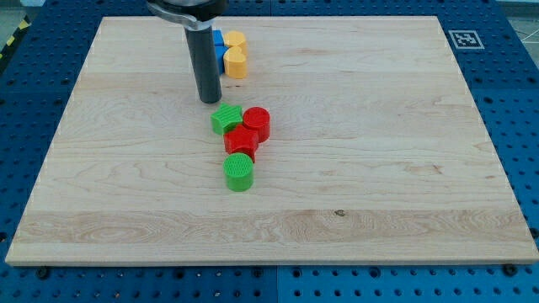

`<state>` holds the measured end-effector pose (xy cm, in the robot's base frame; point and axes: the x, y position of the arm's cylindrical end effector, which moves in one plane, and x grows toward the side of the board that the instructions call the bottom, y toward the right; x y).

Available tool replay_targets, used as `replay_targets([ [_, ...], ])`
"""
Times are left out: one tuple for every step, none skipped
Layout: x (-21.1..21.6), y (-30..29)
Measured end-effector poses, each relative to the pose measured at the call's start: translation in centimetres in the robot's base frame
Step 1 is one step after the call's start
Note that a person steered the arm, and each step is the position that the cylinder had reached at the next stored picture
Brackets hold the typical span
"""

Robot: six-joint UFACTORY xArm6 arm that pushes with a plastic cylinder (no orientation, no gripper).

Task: Slide the green circle left a bit

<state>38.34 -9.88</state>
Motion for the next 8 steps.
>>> replay_targets([
  [0.9,-2.9],
  [-1.5,-0.5],
  [-0.7,3.5],
  [1.4,8.4],
  [2.7,14.2],
  [6.3,16.1],
  [10.6,15.2],
  [12.5,12.8],
])
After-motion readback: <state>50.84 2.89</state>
